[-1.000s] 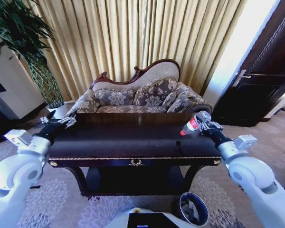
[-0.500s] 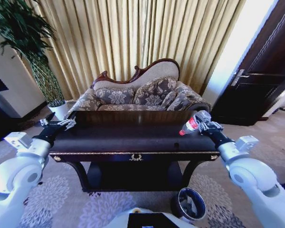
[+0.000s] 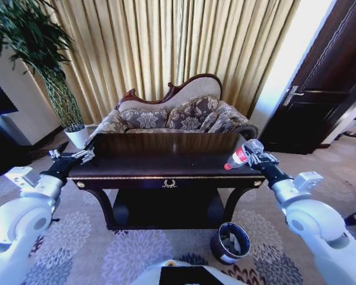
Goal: Move to the front of the table and place the trash on the table into the trash bin.
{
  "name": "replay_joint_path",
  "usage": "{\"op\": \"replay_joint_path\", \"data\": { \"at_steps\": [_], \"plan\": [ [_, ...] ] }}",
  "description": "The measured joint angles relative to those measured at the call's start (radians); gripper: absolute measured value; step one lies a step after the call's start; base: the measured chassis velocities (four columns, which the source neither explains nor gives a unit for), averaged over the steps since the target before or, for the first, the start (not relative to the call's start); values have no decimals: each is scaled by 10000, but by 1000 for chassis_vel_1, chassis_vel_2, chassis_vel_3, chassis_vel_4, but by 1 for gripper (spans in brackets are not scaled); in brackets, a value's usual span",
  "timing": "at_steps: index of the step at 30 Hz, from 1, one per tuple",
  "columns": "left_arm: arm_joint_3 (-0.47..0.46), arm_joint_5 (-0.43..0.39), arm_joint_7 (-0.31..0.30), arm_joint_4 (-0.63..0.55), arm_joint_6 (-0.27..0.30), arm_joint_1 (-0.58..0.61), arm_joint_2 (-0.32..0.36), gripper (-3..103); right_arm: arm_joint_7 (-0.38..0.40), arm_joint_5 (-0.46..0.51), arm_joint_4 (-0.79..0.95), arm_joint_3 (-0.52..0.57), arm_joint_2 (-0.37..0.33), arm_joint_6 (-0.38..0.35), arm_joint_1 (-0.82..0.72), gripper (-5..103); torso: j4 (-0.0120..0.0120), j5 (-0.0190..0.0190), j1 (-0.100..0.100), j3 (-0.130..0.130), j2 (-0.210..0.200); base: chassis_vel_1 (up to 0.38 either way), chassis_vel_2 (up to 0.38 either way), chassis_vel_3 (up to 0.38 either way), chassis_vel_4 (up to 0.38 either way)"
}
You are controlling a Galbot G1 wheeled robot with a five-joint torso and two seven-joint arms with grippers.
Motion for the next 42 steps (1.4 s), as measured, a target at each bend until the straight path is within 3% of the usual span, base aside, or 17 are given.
{"op": "replay_joint_path", "data": {
  "at_steps": [13,19,23,31,35,38,40,42],
  "plan": [
    [84,-3,36,19,-20,-81,-62,100,-17,-102,-105,-134,123,6,39,25,0,0,-1,-1,1,103,-96,-94,101],
    [117,76,101,-32,-23,-116,-191,100,-163,-793,-573,-240,548,-29,-170,25,2,-3,-1,-2,2,11,-9,-26,20],
    [156,93,105,-164,-23,-190,-275,100,-436,-2493,-2005,-674,1311,-175,-582,25,-4,3,4,3,-3,0,0,0,0],
    [164,123,90,-289,-1,-183,-325,100,-435,-3199,-3823,-1489,1929,-137,-130,25,3,0,1,0,-1,0,0,0,0],
    [42,166,77,-369,18,-18,-410,100,-388,-3657,-6005,-2102,2333,399,629,25,-1,1,2,1,-2,0,0,0,0],
    [2,167,77,-372,19,17,-417,100,-383,-3720,-6336,-2165,2380,507,756,25,0,2,2,1,-2,0,0,0,0],
    [-120,169,78,-381,14,131,-431,100,-363,-4084,-7889,-2396,2563,1041,1432,25,1,1,1,0,-1,0,0,0,0],
    [-138,170,77,-391,11,147,-437,100,-313,-4134,-8379,-2457,2617,1181,1634,25,2,0,1,1,0,0,0,0,0]
  ]
}}
